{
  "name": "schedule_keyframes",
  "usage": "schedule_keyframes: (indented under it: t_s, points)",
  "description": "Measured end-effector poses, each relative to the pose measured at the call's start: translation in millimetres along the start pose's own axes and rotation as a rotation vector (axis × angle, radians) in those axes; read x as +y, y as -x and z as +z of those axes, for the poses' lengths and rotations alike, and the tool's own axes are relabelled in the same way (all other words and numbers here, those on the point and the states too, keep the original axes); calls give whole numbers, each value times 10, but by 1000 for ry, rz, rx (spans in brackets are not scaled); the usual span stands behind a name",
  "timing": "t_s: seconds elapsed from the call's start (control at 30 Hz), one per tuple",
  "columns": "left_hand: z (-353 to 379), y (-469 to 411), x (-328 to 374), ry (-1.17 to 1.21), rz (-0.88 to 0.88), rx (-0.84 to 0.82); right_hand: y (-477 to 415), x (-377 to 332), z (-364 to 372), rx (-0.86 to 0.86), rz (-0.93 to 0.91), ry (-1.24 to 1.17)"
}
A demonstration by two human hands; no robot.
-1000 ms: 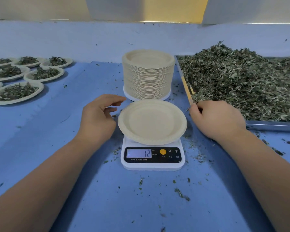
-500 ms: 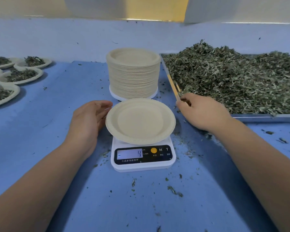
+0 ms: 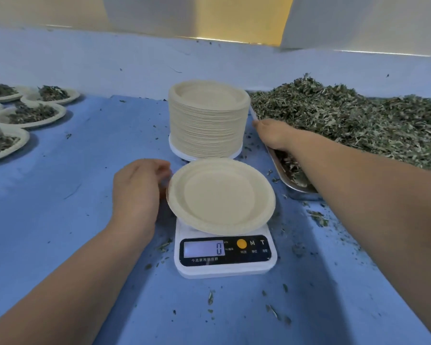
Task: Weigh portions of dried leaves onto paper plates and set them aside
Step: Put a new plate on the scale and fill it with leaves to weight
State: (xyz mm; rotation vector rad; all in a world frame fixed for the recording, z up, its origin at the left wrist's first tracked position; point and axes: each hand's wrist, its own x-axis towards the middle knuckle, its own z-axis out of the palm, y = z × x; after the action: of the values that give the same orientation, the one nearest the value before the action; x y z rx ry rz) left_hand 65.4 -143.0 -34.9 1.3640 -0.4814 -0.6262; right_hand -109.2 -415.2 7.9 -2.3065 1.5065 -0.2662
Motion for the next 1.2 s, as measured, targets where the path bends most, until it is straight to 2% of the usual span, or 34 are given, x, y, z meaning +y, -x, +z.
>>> schedule_keyframes:
  t_s: [0.07, 0.13, 0.23, 0.4, 0.5, 0.53, 0.63, 0.67, 0.77, 1.0, 1.2]
  points:
    - [-7, -39, 8, 303, -27, 3, -159, -56, 25, -14, 24, -47]
    - [-52, -85, 20, 506, -125, -46, -352, -81, 51, 24, 67, -85]
    - [-133, -147, 54, 656, -276, -134, -598, -11, 59, 69, 68, -50]
    - [-170, -164, 89, 808, -374, -214, -905, 108, 37, 122, 75, 42]
    - [-181, -179, 68, 843, -395, -223, -1091, 182, 46, 75, 54, -2]
    - [-184, -185, 63, 847, -400, -223, -1103, 180, 43, 23, 81, -97]
    - [-168, -191, 47, 827, -409, -220, -1048, 222, 34, -154, 243, -375]
    - [-171, -194, 39, 822, -410, -220, -1029, 229, 18, -206, 292, -392]
    - [-175, -203, 28, 797, -407, -218, -970, 261, -46, -302, 328, -361]
    - [-161, -194, 41, 727, -392, -218, -739, 296, -70, -247, 260, -183]
    - [-164, -174, 69, 684, -374, -210, -169, 227, -183, -250, 238, -156]
